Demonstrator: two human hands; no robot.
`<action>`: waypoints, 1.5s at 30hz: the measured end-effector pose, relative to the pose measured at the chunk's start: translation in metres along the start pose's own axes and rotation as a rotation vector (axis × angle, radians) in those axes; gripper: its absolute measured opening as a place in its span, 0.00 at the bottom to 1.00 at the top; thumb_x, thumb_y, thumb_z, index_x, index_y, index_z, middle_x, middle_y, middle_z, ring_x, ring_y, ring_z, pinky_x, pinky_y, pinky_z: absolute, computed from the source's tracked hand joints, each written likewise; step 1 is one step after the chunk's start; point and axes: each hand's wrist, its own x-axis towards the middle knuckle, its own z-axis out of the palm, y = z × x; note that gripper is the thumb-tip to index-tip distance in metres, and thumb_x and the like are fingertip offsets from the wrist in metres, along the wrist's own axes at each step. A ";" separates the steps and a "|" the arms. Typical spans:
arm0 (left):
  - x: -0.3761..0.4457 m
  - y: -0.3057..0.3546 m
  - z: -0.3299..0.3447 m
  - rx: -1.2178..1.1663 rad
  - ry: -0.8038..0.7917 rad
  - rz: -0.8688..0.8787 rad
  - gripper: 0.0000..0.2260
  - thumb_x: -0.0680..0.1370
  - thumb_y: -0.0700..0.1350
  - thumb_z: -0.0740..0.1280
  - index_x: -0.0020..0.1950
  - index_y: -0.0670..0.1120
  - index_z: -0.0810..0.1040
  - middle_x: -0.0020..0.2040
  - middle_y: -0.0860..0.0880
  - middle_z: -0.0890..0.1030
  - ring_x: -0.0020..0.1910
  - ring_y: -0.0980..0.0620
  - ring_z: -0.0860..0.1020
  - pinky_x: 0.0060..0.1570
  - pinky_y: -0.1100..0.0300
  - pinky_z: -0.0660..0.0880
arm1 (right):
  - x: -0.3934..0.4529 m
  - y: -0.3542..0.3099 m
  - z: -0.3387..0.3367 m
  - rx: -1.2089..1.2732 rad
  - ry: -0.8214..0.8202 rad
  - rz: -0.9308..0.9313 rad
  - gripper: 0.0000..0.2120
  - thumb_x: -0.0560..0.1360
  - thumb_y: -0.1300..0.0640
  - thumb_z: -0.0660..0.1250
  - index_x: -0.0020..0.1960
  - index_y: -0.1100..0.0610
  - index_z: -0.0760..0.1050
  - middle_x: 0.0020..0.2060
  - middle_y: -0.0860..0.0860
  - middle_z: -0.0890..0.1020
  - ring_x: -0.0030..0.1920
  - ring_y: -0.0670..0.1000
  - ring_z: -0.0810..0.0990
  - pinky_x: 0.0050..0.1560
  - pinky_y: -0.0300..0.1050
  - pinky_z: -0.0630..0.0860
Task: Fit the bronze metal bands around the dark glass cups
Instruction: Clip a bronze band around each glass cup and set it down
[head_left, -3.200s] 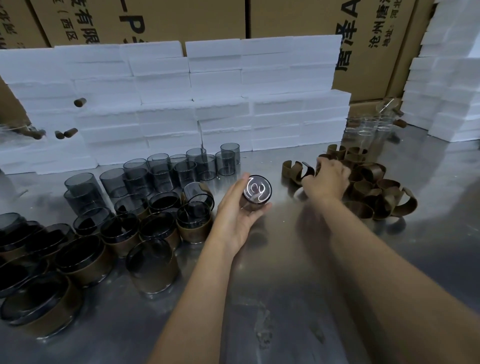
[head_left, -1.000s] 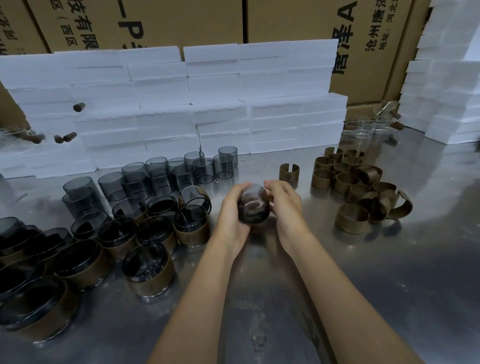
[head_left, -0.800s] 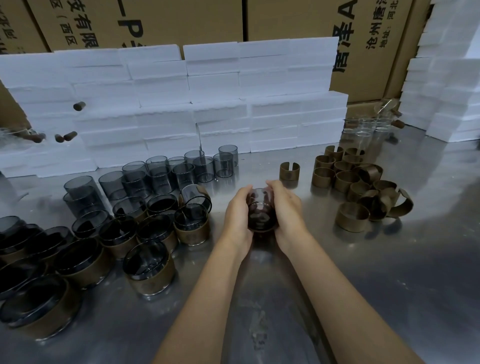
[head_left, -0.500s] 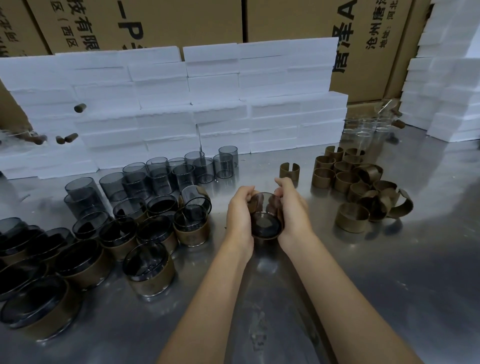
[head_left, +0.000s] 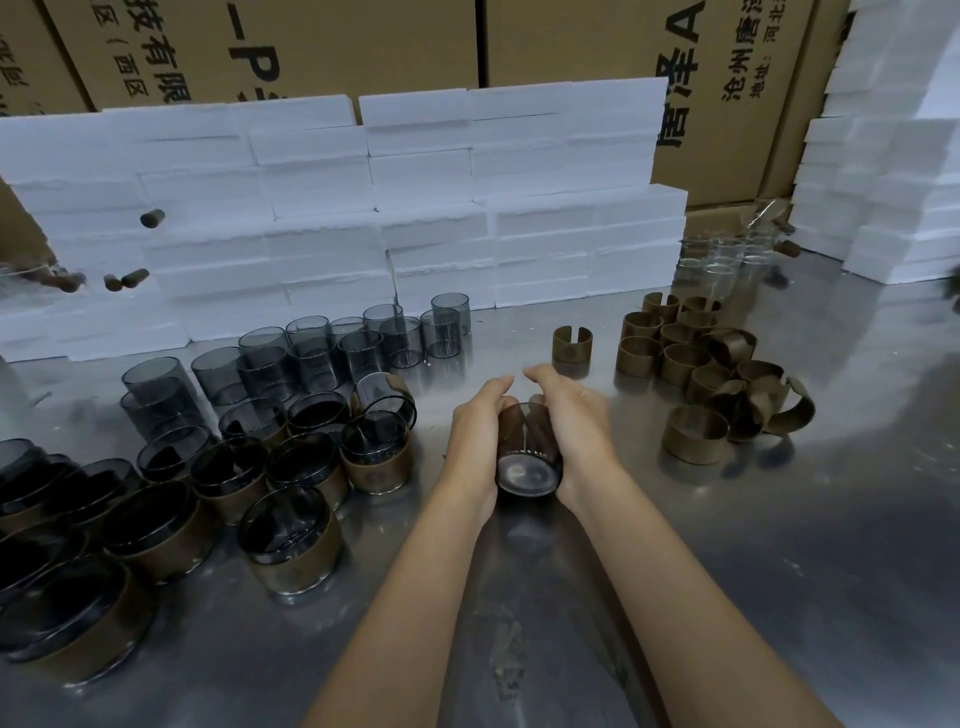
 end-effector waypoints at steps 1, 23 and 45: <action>0.000 0.000 0.000 0.005 0.015 0.007 0.26 0.80 0.51 0.65 0.22 0.50 0.68 0.25 0.51 0.68 0.24 0.53 0.71 0.31 0.59 0.68 | 0.001 0.000 0.000 -0.002 -0.012 -0.010 0.20 0.75 0.57 0.72 0.30 0.52 0.66 0.26 0.50 0.66 0.29 0.52 0.67 0.35 0.46 0.66; 0.009 0.012 -0.019 0.313 0.134 0.488 0.24 0.82 0.53 0.67 0.28 0.46 0.73 0.29 0.50 0.73 0.32 0.53 0.71 0.38 0.55 0.68 | -0.001 -0.003 -0.006 -0.140 -0.359 0.139 0.27 0.84 0.41 0.56 0.56 0.65 0.79 0.41 0.62 0.85 0.38 0.57 0.83 0.38 0.51 0.81; 0.009 0.149 -0.213 0.896 0.682 0.346 0.27 0.72 0.49 0.80 0.26 0.45 0.63 0.22 0.49 0.65 0.28 0.48 0.65 0.32 0.59 0.65 | 0.012 0.008 -0.003 -0.135 -0.185 0.081 0.23 0.86 0.44 0.55 0.52 0.62 0.77 0.40 0.60 0.83 0.40 0.56 0.84 0.39 0.44 0.81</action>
